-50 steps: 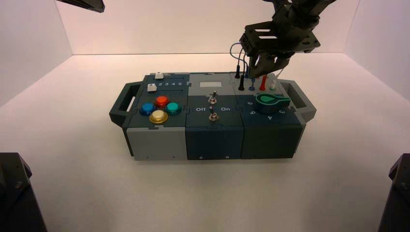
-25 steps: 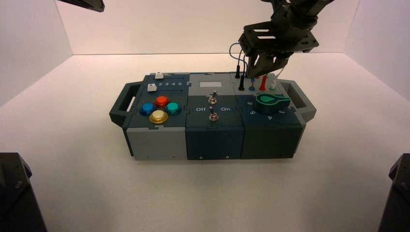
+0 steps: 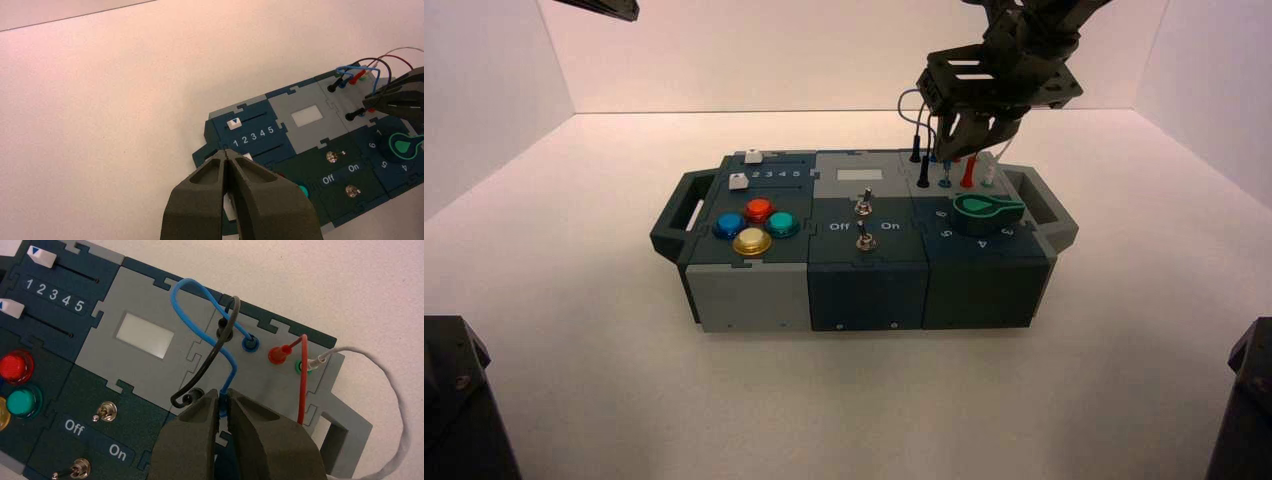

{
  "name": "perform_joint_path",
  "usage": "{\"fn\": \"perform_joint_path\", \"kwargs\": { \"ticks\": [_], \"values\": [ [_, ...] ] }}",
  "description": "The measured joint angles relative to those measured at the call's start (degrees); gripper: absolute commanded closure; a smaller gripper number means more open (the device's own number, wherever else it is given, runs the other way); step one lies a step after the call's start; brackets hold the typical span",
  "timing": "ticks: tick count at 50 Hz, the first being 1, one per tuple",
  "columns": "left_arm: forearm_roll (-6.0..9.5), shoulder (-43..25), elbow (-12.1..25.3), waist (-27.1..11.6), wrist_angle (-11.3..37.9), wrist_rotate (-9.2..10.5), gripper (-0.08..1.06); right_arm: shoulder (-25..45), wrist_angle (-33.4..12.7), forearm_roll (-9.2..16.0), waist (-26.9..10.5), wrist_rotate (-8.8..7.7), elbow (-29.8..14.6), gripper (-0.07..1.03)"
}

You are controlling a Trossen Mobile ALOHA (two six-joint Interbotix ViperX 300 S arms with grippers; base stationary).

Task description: Insert the blue wire.

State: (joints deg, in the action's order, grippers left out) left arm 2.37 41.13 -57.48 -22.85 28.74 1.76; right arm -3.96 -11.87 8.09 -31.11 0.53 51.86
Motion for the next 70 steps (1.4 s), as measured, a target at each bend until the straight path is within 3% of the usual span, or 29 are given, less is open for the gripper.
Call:
{"fn": "perform_joint_path", "kwargs": {
  "ticks": [70],
  "values": [
    [0.00,-0.18,0.00,0.00,-0.26,0.00,1.01,0.97,-1.05,-1.05,0.09,-0.09,-2.29,0.99]
  ]
}}
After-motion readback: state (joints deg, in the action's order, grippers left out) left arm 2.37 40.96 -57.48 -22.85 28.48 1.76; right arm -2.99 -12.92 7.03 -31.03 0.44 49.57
